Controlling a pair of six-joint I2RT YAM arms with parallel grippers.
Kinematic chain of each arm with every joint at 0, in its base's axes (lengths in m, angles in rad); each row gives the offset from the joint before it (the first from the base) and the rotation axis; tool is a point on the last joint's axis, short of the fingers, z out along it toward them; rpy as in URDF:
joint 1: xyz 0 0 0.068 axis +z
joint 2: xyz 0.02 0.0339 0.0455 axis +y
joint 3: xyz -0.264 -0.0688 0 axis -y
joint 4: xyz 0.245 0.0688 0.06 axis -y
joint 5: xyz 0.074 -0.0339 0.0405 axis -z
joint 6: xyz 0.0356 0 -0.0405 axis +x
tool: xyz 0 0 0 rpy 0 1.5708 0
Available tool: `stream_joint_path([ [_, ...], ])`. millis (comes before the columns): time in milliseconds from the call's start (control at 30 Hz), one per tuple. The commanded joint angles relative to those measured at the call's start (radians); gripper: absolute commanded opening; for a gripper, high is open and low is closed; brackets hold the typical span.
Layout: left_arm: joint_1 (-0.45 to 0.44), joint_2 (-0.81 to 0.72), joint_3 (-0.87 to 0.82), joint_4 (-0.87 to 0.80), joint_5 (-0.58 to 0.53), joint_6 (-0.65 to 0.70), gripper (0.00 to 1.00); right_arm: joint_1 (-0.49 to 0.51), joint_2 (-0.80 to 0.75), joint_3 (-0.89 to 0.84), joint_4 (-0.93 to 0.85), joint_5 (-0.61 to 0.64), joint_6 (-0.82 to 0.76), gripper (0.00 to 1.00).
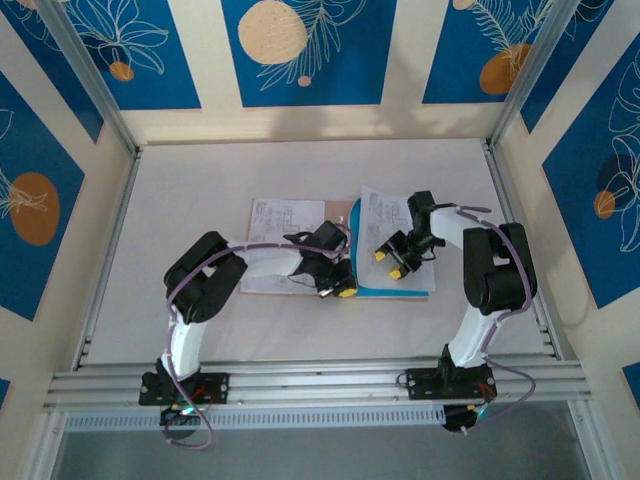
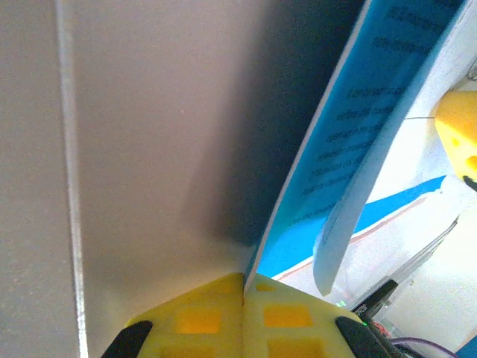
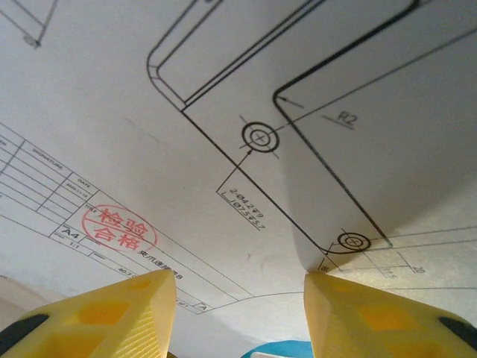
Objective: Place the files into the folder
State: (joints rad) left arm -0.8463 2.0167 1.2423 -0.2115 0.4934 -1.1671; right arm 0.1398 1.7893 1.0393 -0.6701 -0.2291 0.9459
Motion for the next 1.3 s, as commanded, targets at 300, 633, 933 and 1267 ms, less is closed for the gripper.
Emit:
stream_joint_path([
  [300, 0.016, -0.033, 0.003, -0.039, -0.007, 0.029, 0.00, -0.008, -0.077, -0.071, -0.119, 0.107, -0.050, 0.51],
  [633, 0.017, -0.035, 0.002, -0.043, -0.007, 0.030, 0.00, -0.010, -0.101, -0.131, -0.115, 0.114, -0.062, 0.51],
  [933, 0.019, -0.041, 0.005, -0.066, -0.021, 0.040, 0.07, 0.057, -0.022, -0.032, -0.122, 0.103, -0.107, 0.49],
  [1267, 0.027, -0.070, 0.008, -0.079, -0.052, 0.046, 0.33, 0.082, 0.014, 0.016, -0.122, 0.119, -0.145, 0.49],
])
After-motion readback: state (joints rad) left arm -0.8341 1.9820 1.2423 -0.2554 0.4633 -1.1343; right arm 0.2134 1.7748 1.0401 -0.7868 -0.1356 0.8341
